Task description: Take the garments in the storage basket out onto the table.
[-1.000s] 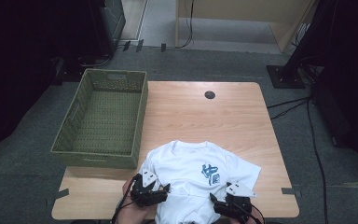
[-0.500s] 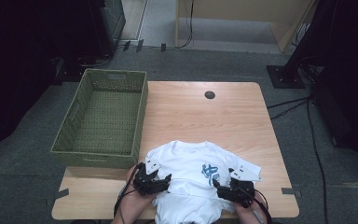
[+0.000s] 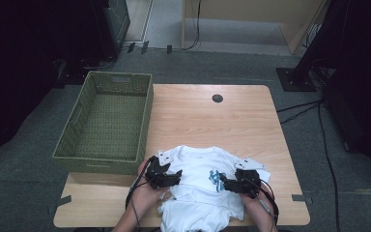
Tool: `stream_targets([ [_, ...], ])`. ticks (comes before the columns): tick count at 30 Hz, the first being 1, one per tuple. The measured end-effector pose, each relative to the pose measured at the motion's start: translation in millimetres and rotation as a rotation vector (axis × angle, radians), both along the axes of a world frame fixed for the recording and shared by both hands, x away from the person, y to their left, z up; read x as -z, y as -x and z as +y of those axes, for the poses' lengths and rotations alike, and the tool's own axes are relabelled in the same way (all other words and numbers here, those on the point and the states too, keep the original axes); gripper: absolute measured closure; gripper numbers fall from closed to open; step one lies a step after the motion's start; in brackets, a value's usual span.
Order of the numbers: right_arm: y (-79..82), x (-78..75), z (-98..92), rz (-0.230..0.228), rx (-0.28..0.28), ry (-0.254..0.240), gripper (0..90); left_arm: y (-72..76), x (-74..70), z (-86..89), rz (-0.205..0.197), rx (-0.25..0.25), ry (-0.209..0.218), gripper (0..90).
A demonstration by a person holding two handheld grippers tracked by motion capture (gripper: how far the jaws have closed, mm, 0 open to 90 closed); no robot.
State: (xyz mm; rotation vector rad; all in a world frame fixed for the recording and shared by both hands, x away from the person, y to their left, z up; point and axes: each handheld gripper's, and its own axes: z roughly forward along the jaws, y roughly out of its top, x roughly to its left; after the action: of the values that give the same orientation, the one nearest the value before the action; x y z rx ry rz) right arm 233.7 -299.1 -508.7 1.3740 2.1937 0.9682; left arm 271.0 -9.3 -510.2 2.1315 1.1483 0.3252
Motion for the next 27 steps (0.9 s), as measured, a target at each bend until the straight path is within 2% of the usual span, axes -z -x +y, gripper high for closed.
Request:
stream_targets([
  [3,-7.6,3.3,3.2,0.011,-0.003,0.011,25.4,-5.9,2.2,-3.3,-0.012,0.007,0.006,33.6],
  [5,-11.8,4.6,4.3,0.009,-0.004,0.018,25.4,-10.6,5.8,-4.5,-0.008,0.012,-0.015,33.6],
  [10,-17.6,14.5,5.7,0.04,-0.003,0.024,24.6,-11.2,7.8,-4.6,-0.033,0.024,-0.015,33.7],
  [11,-16.5,16.9,6.3,0.02,-0.002,0.031,24.0,-10.6,8.3,-4.5,-0.04,0.03,-0.02,33.7],
  [13,-15.1,18.0,5.8,0.01,0.002,0.024,24.0,-9.8,8.5,-4.7,-0.045,0.032,-0.026,33.7],
  [27,-0.4,19.2,8.1,0.001,0.009,0.017,24.0,10.9,11.9,-0.8,-0.085,0.035,-0.039,33.8],
])
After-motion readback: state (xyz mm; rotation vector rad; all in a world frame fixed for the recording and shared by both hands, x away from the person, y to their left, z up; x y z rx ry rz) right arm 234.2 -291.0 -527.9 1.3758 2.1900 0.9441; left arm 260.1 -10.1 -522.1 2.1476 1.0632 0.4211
